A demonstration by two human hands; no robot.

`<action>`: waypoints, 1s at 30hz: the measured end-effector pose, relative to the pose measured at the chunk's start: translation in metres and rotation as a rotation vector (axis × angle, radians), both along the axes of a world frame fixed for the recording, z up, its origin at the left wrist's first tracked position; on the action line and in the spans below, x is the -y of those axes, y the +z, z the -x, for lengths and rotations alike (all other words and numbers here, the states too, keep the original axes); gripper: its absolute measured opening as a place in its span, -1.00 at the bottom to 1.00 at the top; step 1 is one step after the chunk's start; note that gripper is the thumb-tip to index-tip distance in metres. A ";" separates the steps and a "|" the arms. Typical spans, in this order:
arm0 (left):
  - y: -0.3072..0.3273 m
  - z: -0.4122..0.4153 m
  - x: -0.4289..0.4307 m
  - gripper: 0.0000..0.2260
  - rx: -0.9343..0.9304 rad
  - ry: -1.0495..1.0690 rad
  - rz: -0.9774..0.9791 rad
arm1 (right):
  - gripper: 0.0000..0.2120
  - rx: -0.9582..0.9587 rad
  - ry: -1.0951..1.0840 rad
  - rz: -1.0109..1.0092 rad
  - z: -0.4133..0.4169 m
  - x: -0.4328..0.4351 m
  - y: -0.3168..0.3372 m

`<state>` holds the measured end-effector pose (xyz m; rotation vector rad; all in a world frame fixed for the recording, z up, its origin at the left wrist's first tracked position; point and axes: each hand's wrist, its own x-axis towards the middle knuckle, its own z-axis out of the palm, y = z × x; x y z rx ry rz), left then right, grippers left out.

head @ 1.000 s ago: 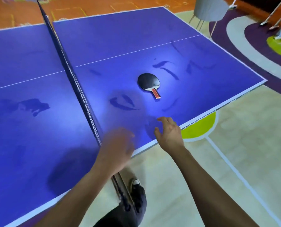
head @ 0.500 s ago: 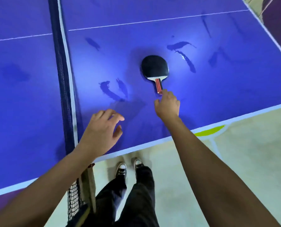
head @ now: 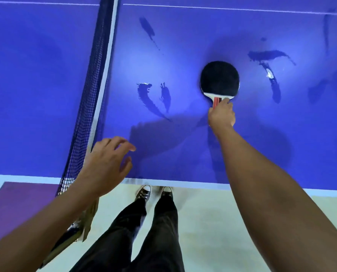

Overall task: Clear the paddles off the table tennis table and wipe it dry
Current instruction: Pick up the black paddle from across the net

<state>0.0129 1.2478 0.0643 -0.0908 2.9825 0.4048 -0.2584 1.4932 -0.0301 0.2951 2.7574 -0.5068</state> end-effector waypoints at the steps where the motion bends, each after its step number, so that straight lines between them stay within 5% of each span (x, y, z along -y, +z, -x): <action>1: 0.001 0.000 -0.005 -0.68 0.001 0.004 0.001 | -0.57 -0.009 -0.002 0.018 0.001 0.000 0.001; 9: 0.030 -0.004 -0.010 -0.64 -0.015 0.141 0.019 | -0.59 -0.150 0.092 0.161 -0.056 0.021 0.026; 16: 0.064 -0.038 0.034 -0.65 -0.115 0.349 0.053 | -0.67 -0.228 0.390 0.321 -0.126 0.102 0.077; 30: 0.090 -0.260 0.176 -0.72 -0.279 0.779 0.092 | -0.63 -0.243 0.921 0.414 -0.331 0.320 0.142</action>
